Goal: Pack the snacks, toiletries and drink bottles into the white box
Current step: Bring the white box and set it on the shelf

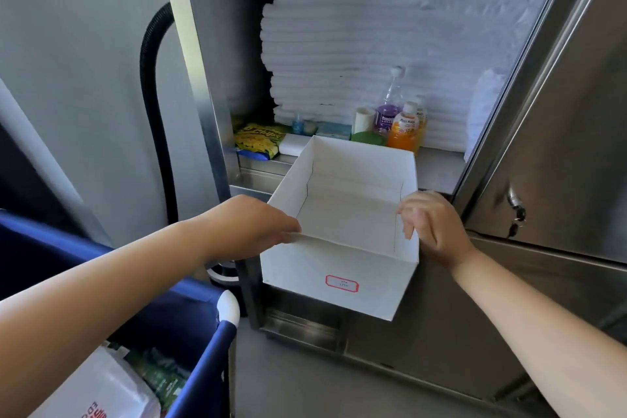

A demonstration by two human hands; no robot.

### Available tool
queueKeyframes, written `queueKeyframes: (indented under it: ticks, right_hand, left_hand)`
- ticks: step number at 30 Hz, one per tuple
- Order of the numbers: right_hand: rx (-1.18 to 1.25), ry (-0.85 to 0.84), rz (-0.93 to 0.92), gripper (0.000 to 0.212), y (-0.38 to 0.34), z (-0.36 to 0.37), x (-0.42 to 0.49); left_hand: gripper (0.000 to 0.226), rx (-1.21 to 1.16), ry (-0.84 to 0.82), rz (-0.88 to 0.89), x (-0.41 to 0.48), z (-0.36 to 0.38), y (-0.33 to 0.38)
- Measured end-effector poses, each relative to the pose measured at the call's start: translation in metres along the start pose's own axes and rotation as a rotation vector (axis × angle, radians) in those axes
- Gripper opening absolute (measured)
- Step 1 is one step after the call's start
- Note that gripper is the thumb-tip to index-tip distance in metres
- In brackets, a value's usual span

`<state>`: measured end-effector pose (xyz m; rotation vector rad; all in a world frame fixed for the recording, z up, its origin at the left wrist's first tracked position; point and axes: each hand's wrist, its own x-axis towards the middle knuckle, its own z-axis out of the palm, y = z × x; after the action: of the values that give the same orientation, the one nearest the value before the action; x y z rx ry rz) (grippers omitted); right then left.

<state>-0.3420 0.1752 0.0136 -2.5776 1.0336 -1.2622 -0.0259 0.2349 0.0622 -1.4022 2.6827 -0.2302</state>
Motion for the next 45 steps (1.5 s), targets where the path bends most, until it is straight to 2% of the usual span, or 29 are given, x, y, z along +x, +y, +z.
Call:
queueKeyframes:
  ticks: [6, 11, 14, 16, 19, 22, 26, 29, 32, 35, 38, 41, 45]
  right_hand:
    - [-0.175, 0.062, -0.168, 0.066, -0.03, 0.035, 0.009]
    - [-0.211, 0.146, -0.273, 0.065, -0.06, 0.069, 0.027]
    - [-0.203, 0.211, -0.241, 0.064, -0.068, 0.077, 0.035]
    - [-0.216, 0.218, -0.223, 0.066, -0.071, 0.08, 0.038]
    - [-0.247, 0.207, -0.226, 0.068, -0.077, 0.082, 0.037]
    - [-0.262, 0.186, -0.221, 0.066, -0.08, 0.078, 0.035]
    - [-0.256, 0.072, -0.216, 0.053, -0.07, 0.064, 0.031]
    - [-0.259, -0.06, -0.219, 0.056, -0.06, 0.052, 0.026]
    - [-0.301, -0.159, -0.303, 0.053, -0.064, 0.051, 0.028]
    - [-0.353, -0.162, -0.37, 0.043, -0.076, 0.057, 0.029]
    - [-0.393, -0.175, -0.417, 0.036, -0.085, 0.066, 0.024]
    - [-0.424, -0.206, -0.388, 0.034, -0.085, 0.067, 0.023]
    - [-0.423, -0.208, -0.305, 0.033, -0.07, 0.056, 0.026]
  left_hand:
    - [0.024, -0.071, -0.089, -0.058, -0.024, -0.006, -0.043]
    - [0.026, -0.152, -0.094, -0.212, -0.048, -0.008, -0.064]
    - [0.028, -0.316, -0.003, -0.182, -0.057, -0.01, -0.034]
    - [0.039, -0.428, 0.093, -0.132, -0.058, -0.013, 0.0]
    - [0.062, -0.321, 0.157, -0.083, -0.048, -0.012, 0.039]
    - [0.044, -0.168, 0.166, -0.055, -0.037, -0.005, 0.048]
    - [0.03, -0.209, 0.154, -0.008, -0.042, 0.003, 0.042]
    - [0.022, -0.247, 0.15, -0.004, -0.048, 0.005, 0.034]
    - [0.024, -0.244, 0.183, 0.011, -0.06, 0.007, 0.018]
    - [0.017, -0.183, 0.251, 0.056, -0.072, 0.013, -0.007]
    - [0.016, -0.13, 0.192, -0.011, -0.071, 0.021, -0.033]
    - [0.026, -0.146, 0.139, -0.093, -0.054, 0.024, -0.044]
    - [0.032, -0.158, 0.138, -0.072, -0.025, 0.023, -0.041]
